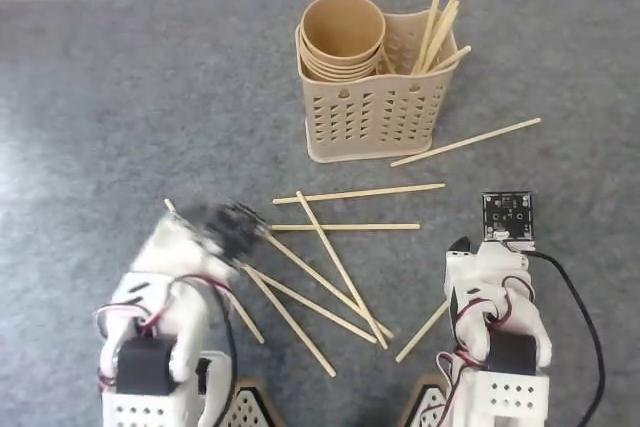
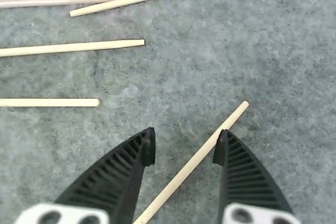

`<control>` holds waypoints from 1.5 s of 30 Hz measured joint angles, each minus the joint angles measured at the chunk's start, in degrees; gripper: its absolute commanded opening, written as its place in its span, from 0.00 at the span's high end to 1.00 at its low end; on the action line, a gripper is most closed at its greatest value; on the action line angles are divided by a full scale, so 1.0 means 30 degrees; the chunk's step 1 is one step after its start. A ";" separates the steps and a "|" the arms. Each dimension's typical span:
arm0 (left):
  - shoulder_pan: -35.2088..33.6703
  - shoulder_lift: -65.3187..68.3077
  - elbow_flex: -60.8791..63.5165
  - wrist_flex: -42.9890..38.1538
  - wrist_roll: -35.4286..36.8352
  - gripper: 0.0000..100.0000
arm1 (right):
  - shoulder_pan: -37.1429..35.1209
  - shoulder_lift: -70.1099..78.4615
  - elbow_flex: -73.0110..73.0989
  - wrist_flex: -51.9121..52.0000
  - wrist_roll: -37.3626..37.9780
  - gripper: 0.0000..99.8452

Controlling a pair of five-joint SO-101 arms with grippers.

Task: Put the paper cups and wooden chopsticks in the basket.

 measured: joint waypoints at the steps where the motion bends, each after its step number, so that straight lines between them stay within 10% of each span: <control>1: 0.0967 0.0000 -0.0029 0.0967 -0.0498 0.89 | 0.0000 0.0000 0.0000 0.0000 0.0000 0.81; 17: 0.1026 1.6000 -0.7267 0.3194 -0.7033 0.91 | 0.0000 0.0000 0.0000 0.0000 0.0000 0.81; 32: 0.0322 2.5700 -1.1165 0.3165 1.2659 0.99 | 0.0000 0.0000 0.0000 0.0000 0.0000 0.81; 45: -0.3487 2.5934 -1.1106 0.4571 1.3421 0.96 | 0.0000 0.0000 0.0000 0.0000 0.0000 0.81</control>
